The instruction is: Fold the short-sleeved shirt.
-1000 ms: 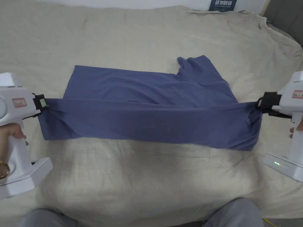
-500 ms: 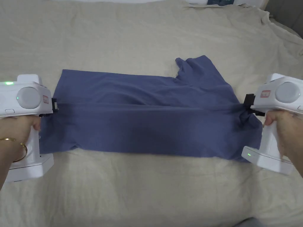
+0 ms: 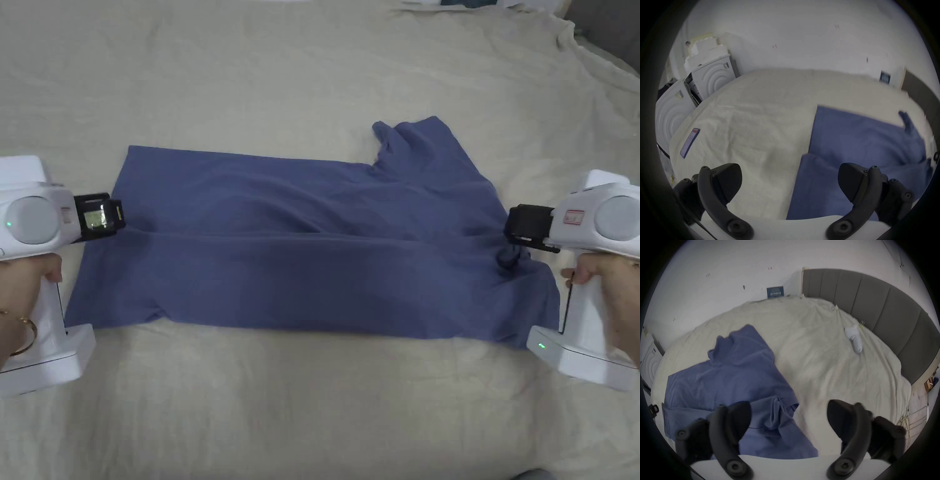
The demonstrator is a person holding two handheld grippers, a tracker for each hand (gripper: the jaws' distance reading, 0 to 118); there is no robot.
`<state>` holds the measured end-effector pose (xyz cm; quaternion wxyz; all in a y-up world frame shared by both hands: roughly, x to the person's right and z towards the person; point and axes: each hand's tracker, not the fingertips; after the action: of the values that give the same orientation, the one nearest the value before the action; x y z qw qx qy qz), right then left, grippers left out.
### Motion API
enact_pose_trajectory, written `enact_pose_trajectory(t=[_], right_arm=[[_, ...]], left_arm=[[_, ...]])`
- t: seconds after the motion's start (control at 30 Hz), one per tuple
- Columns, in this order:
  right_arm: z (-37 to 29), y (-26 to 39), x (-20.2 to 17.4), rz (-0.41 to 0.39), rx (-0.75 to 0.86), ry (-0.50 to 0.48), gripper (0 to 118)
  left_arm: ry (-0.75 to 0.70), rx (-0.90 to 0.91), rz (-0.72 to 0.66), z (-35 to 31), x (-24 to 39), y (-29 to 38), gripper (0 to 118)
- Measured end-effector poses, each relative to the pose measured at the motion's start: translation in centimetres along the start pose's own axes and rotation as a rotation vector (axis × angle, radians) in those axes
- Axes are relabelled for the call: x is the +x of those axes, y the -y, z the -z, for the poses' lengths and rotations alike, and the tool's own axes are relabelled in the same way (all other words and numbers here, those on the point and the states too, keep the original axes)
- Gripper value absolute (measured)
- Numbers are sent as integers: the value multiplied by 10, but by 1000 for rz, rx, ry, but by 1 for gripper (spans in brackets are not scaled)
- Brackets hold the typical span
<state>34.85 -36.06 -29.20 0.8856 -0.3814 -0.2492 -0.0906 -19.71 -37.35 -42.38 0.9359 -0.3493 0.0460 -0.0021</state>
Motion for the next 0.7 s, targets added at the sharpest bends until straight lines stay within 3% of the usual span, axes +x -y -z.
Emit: enact_pose_trajectory(t=[0.13, 0.27, 0.47, 0.7], right_arm=[[-61, -17, 6, -55, 152, -35, 100], [-132, -10, 11, -47, 334, -108, 100], [-203, 48, 7, -97, 522, -184, 100], [-234, 125, 3, -69, 601, -204, 99]], left_arm=[[46, 157, -42, -53, -12, -20, 118], [118, 341, -26, -121, -11, -11, 118], [182, 447, -21, -193, 0, 42, 118], [171, 505, 72, -230, 16, 100, 118]])
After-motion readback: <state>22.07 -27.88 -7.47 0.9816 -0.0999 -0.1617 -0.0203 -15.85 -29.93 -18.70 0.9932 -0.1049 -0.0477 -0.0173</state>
